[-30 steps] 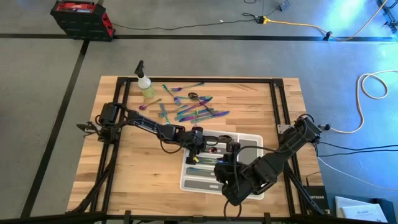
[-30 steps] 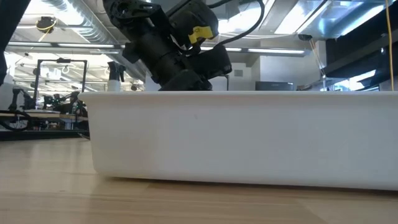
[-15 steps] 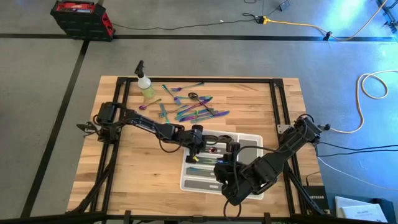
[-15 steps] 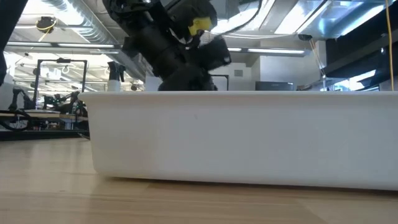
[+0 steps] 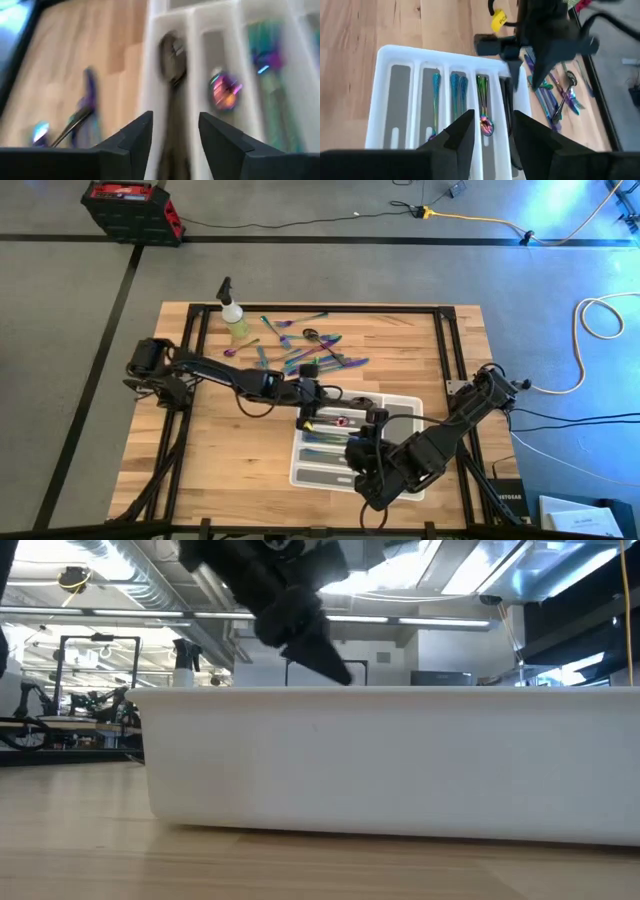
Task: Sort silverware
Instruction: Put the purple fork into the white silverware tray
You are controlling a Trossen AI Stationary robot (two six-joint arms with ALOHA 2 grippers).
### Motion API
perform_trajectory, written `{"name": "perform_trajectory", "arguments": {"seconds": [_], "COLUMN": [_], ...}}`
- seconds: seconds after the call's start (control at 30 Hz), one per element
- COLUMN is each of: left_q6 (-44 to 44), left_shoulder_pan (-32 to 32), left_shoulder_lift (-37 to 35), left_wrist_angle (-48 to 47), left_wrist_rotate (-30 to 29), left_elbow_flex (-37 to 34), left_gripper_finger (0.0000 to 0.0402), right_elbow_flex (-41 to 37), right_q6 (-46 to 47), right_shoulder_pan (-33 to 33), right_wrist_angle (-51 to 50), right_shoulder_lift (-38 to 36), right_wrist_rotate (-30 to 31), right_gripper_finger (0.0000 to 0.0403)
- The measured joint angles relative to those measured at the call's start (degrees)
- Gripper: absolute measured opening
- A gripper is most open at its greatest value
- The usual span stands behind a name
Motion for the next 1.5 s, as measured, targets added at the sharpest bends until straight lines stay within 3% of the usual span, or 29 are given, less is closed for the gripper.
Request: {"name": "perform_trajectory", "arguments": {"seconds": [0.17,0.27,0.47,0.6,0.7,0.83,1.07,1.2,1.37,1.5], "left_q6": [2.4,2.6,0.6,0.7,0.8,0.4,-0.9,-3.9,-6.6,-6.4], "left_shoulder_pan": [0.2,1.2,5.9,11.6,17.2,25.8,36.8,39.3,39.8,39.1], "left_shoulder_lift": [-2.2,-3.5,-7.6,-12.5,-16.8,-19.3,-18.6,-18.7,-17.8,-16.1], "left_wrist_angle": [-4.3,-1.6,4.4,5.2,5.8,3.8,1.7,4.1,5.1,5.0], "left_wrist_rotate": [-14.2,-15.5,-8.0,-6.6,-1.5,9.4,19.3,20.5,27.2,26.6], "left_elbow_flex": [-2.6,-6.0,-13.4,-16.3,-18.1,-19.3,-23.6,-26.9,-29.4,-30.8], "left_gripper_finger": [0.0147,0.0147,0.0147,0.0147,0.0146,0.0146,0.0146,0.0146,0.0146,0.0146], "right_elbow_flex": [-2.4,-6.6,-18.3,-24.4,-27.3,-28.8,-28.8,-28.8,-28.8,-28.8], "right_q6": [5.3,9.9,14.7,14.7,14.6,14.5,11.5,10.1,9.3,9.3], "right_shoulder_pan": [1.0,1.4,1.4,1.4,1.4,1.3,1.4,1.0,0.9,0.9], "right_wrist_angle": [1.9,3.5,14.5,22.0,27.8,32.9,37.2,39.7,40.6,40.7], "right_shoulder_lift": [0.0,0.0,0.1,0.1,0.1,0.0,0.0,0.0,0.0,0.0], "right_wrist_rotate": [0.3,0.1,-6.7,-7.7,-7.6,-3.5,7.0,12.6,15.1,16.8], "right_gripper_finger": [0.0115,0.0115,0.0115,0.0115,0.0115,0.0115,0.0115,0.0115,0.0115,0.0115]}}
